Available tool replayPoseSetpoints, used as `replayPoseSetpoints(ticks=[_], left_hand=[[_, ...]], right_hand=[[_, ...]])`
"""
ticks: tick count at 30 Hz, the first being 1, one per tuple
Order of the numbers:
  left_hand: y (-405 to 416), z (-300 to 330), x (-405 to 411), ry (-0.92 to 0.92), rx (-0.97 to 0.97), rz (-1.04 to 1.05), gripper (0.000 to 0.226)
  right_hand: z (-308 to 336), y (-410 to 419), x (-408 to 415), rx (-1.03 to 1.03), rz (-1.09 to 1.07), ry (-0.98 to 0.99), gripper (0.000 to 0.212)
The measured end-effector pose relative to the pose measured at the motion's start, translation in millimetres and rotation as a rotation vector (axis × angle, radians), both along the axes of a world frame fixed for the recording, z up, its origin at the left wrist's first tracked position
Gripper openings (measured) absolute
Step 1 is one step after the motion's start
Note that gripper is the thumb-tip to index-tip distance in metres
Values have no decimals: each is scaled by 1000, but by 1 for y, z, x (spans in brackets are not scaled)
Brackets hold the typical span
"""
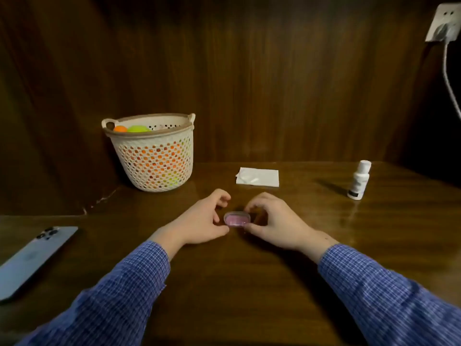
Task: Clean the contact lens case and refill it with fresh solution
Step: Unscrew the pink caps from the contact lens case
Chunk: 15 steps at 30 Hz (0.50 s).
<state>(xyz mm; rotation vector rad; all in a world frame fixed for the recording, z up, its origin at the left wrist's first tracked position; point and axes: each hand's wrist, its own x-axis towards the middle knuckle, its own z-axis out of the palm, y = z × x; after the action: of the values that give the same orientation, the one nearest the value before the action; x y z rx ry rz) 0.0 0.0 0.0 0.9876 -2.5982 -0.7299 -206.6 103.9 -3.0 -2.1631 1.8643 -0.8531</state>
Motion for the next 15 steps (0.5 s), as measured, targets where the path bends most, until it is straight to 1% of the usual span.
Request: replayPoseSetpoints(ticks=[2, 4, 6, 8, 10, 15], left_hand=[[-5, -1, -6, 28, 27, -19, 60], [-8, -9, -7, 92, 47, -14, 43], [-6, -12, -11, 133, 28, -10, 29], [-3, -16, -12, 164, 15, -30, 25], [-1, -19, -13, 197, 49, -17, 25], [1, -21, -15, 307, 142, 17, 19]], right_hand=[[-4, -9, 2, 17, 26, 42, 33], [-10, -11, 4, 16, 51, 46, 30], [-15, -13, 3, -35, 59, 43, 26], [-15, -12, 1, -60, 50, 59, 23], [-13, -10, 1, -83, 67, 93, 23], [-4, -7, 2, -98, 87, 199, 31]])
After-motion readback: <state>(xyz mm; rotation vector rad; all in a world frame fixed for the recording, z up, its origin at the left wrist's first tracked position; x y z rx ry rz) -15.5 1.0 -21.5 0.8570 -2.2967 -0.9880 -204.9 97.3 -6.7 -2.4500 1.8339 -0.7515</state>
